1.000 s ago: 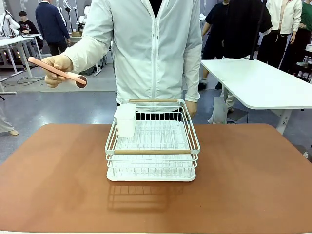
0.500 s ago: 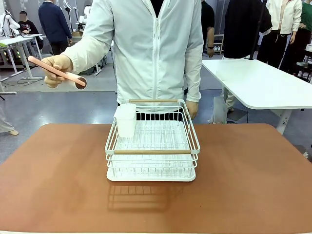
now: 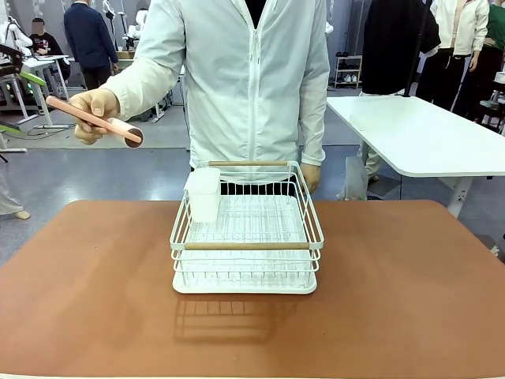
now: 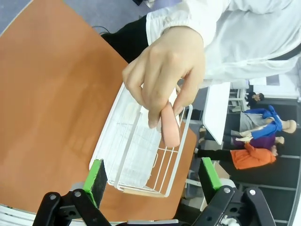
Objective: Clean the table.
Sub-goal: Pick up the Lint Roller when the human hands it over.
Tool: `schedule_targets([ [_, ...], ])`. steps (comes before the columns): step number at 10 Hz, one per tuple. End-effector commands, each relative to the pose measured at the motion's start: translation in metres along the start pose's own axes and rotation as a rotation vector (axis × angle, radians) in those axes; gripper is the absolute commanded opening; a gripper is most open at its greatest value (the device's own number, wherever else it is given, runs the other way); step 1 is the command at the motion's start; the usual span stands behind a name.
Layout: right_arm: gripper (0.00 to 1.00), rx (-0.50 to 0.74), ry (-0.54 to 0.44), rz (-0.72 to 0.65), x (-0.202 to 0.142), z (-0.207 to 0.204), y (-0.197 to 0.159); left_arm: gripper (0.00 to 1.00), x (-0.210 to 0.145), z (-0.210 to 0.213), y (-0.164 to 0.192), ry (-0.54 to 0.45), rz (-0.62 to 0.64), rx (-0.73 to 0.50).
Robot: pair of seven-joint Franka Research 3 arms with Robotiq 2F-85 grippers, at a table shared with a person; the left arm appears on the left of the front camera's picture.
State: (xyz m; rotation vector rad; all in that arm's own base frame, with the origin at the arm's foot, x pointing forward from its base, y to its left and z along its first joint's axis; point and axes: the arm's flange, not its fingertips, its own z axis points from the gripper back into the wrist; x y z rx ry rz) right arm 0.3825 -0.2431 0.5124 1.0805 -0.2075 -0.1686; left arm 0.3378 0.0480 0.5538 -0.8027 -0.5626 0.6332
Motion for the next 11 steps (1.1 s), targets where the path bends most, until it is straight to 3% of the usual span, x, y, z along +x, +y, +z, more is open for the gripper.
schedule_targets([
  [1,1.00,0.003,-0.004,0.009,-0.001,0.001,0.003,1.00,0.001,-0.021,-0.012,-0.030,0.032,-0.009],
  [7,1.00,0.003,-0.004,0.009,-0.001,0.001,0.003,1.00,0.014,-0.061,-0.026,0.046,0.050,-0.029],
  [11,1.00,0.003,-0.004,0.009,-0.001,0.001,0.003,1.00,0.026,-0.061,-0.015,0.082,0.115,-0.040],
])
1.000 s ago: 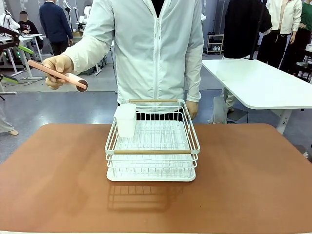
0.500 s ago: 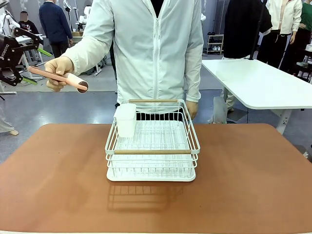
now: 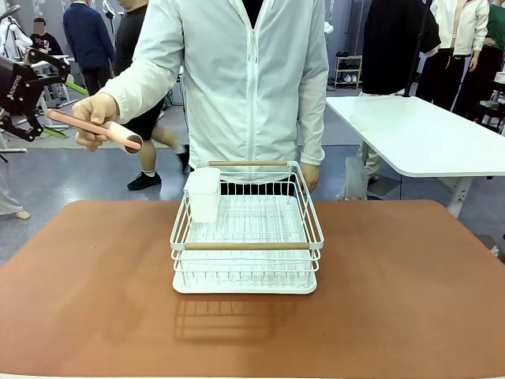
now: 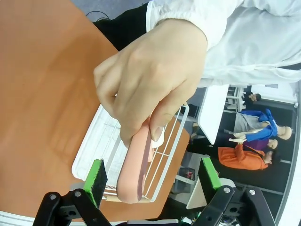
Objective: Clean the table.
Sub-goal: Pick up the Lint Roller when the human hands it over.
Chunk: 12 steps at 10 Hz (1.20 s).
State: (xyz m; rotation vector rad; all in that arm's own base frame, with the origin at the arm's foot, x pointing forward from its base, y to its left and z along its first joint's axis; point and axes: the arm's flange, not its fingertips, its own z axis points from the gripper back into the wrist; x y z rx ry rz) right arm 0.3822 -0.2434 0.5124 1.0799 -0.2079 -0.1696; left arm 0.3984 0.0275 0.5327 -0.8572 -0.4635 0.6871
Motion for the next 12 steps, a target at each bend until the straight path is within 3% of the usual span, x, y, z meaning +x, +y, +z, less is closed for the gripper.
schedule_targets([
  [1,1.00,0.003,-0.004,0.010,-0.0005,0.0011,0.0033,1.00,0.0028,0.0019,-0.0024,0.013,0.026,-0.052],
  [5,1.00,0.003,-0.004,0.010,-0.0005,0.0011,0.0033,0.94,0.0060,-0.0041,0.0044,0.019,0.051,-0.079],
  [12,1.00,0.003,-0.004,0.010,-0.0005,0.0011,0.0033,0.29,0.0066,-0.0065,0.0075,0.030,0.039,-0.077],
])
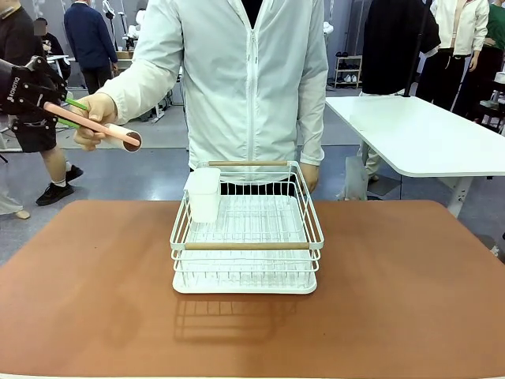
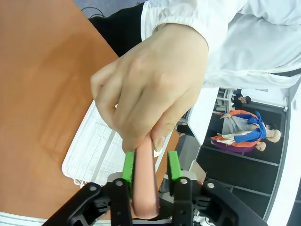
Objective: Clean the table.
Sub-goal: Pick up the Lint Roller when the human hands it over.
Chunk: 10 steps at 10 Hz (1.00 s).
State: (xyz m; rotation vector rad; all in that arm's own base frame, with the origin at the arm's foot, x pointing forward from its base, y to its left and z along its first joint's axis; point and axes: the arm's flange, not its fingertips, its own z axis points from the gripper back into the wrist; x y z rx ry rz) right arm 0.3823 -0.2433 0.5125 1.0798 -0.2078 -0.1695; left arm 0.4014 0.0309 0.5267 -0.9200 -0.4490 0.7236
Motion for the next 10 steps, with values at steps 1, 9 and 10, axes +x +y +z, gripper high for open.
schedule_targets([
  [1,1.00,0.004,-0.004,0.010,-0.0005,0.0011,0.0032,0.19,0.0026,-0.0029,0.0024,0.023,-0.017,-0.028],
  [9,1.00,0.004,-0.004,0.010,-0.0005,0.0011,0.0032,0.00,-0.0004,-0.0006,0.0003,0.004,-0.001,0.001],
  [10,1.00,0.004,-0.004,0.010,-0.0005,0.0011,0.0032,0.00,-0.0004,-0.0006,0.0003,0.004,-0.001,0.001],
])
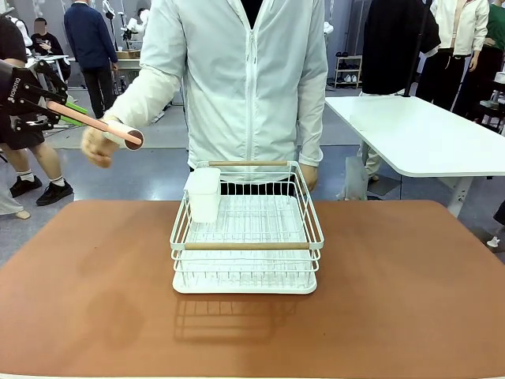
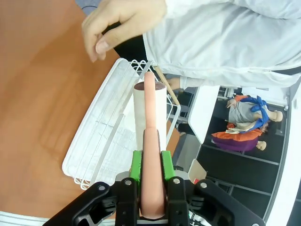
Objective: Clean the table.
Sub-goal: Pick up the Lint Roller when the human hands it over, then clean the table with the Lint Roller when the human lifts the Dish drying rack.
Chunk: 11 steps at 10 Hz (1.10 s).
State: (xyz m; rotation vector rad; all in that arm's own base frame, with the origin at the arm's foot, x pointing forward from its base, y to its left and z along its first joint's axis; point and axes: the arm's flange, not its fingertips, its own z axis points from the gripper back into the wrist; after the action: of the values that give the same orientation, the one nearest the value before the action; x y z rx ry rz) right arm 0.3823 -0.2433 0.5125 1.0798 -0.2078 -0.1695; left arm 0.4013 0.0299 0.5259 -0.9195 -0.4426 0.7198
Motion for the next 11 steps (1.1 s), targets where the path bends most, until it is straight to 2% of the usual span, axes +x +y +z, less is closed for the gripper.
schedule_targets([
  [1,1.00,0.004,-0.004,0.010,-0.0005,0.0011,0.0032,0.00,0.0004,0.0003,-0.0001,-0.002,0.000,-0.002],
  [11,1.00,0.004,-0.004,0.010,-0.0005,0.0011,0.0032,0.00,0.0004,0.0003,-0.0001,-0.002,0.000,-0.002],
])
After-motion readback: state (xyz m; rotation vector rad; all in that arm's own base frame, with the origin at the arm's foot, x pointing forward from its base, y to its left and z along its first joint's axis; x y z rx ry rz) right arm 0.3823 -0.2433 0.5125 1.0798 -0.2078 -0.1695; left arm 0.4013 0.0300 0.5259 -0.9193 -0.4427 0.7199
